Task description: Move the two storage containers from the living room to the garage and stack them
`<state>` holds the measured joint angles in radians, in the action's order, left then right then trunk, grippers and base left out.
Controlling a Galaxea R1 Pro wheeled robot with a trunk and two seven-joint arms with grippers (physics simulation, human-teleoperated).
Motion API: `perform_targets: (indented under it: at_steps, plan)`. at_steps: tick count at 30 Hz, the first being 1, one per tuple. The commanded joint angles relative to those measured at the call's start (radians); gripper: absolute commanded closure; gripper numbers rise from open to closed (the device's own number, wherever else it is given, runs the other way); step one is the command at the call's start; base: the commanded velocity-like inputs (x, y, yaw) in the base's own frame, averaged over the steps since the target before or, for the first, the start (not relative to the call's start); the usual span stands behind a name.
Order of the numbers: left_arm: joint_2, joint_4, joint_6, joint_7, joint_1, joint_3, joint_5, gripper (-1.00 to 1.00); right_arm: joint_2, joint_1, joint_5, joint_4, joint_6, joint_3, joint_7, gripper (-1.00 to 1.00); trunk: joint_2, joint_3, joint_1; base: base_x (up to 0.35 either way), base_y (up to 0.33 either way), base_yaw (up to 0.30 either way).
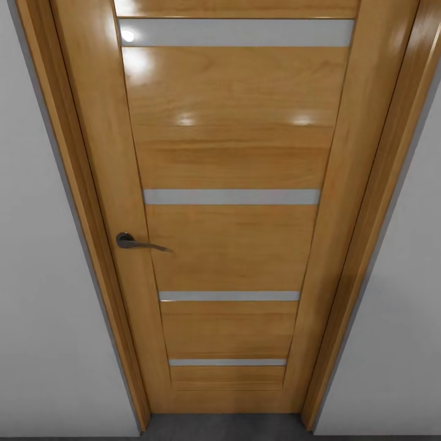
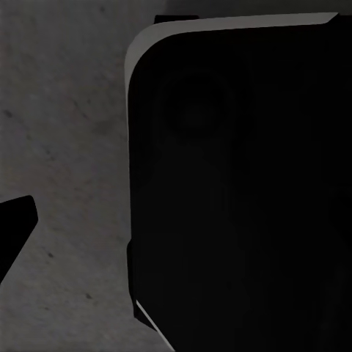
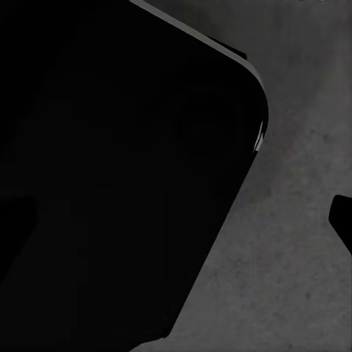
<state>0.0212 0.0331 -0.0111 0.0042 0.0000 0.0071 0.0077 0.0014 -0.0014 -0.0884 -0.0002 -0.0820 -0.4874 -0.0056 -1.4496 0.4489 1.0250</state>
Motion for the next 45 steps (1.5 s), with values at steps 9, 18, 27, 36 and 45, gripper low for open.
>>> perform_targets:
  at_steps: [9,18,27,36,45]
  plan:
    - [-0.001,0.001,-0.001,0.0,0.0,0.001,0.001,-1.0,0.0,0.0,-0.01,0.0,-0.002,-0.008,-0.001,-1.0,0.0,0.001,0.0,0.0,0.0,0.0]
    - [0.0,0.005,-0.026,0.005,0.0,0.005,0.002,-1.0,0.007,-0.027,-0.005,-0.008,-0.006,-0.025,-0.002,-1.0,0.0,0.001,0.0,0.0,0.0,0.0]
    - [0.0,0.005,-0.03,0.005,0.0,0.005,0.002,-1.0,0.008,-0.025,-0.004,-0.007,-0.019,-0.026,-0.004,-1.0,0.0,0.001,0.0,0.0,0.0,0.0]
    - [0.0,0.005,-0.03,0.005,0.0,0.005,0.002,-1.0,0.0,-0.037,0.0,-0.026,-0.015,-0.045,-0.043,-1.0,0.0,0.001,0.0,0.0,0.0,0.0]
    - [0.0,0.005,-0.03,0.004,0.0,0.005,0.002,-1.0,-0.062,-0.08,-0.004,-0.493,0.156,-0.045,-0.172,-1.0,0.0,0.001,0.0,0.0,0.0,0.0]
